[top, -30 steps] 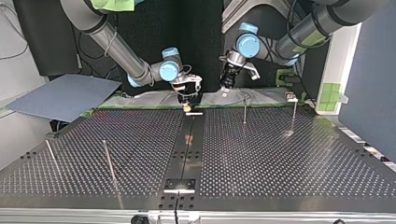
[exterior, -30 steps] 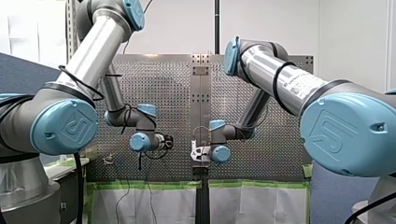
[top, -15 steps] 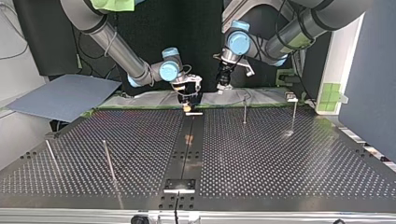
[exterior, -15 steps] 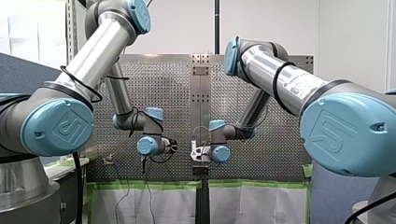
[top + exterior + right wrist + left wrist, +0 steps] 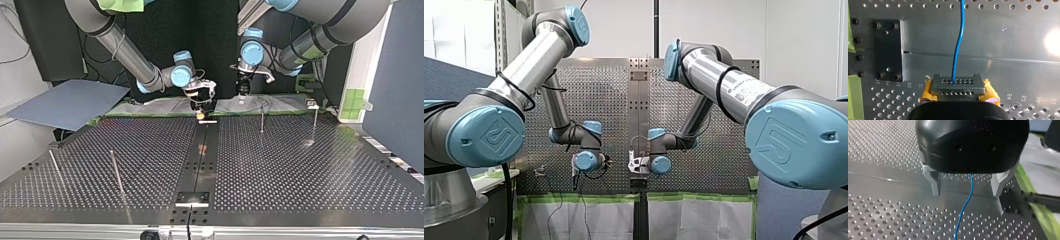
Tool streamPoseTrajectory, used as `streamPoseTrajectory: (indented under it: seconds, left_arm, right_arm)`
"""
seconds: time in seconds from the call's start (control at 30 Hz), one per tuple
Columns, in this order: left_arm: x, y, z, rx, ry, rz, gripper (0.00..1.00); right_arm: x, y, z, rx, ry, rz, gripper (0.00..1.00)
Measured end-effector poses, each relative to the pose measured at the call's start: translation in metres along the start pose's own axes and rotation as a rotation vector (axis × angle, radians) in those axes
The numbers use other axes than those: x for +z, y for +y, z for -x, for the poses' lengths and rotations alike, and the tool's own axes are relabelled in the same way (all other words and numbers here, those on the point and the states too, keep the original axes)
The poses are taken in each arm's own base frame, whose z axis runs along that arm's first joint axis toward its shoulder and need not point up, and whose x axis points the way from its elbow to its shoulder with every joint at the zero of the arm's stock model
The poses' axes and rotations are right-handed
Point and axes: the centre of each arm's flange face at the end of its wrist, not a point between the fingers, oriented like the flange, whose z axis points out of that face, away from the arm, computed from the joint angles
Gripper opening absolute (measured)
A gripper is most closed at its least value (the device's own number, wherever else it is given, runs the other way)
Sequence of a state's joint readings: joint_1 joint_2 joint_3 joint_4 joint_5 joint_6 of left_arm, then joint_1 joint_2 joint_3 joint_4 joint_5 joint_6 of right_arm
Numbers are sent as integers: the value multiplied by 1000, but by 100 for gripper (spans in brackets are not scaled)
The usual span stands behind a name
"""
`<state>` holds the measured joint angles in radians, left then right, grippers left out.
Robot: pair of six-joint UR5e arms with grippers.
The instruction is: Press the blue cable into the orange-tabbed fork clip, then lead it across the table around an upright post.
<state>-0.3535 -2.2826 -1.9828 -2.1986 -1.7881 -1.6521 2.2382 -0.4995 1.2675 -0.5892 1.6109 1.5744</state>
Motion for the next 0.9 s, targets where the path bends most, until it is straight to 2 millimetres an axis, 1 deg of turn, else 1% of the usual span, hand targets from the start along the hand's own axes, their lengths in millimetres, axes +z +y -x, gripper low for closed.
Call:
streamPoseTrajectory:
  seconds: [0.2, 0.43, 0.73, 0.8, 0.9]
  left_arm:
    - [2, 5, 2, 4, -8, 54, 100]
    - [14, 7, 12, 22, -34, 113, 100]
    - [24, 12, 19, 16, -58, 184, 100]
    - [27, 13, 17, 18, -53, 191, 100]
    - [32, 12, 10, 25, -36, 195, 100]
  right_arm:
    - [0, 0, 0, 0, -2, 0, 0]
    - [0, 0, 0, 0, -2, 0, 0]
    - [0, 0, 0, 0, -2, 0, 0]
    - [0, 0, 0, 0, -2, 0, 0]
    - [0, 0, 0, 0, -2, 0, 0]
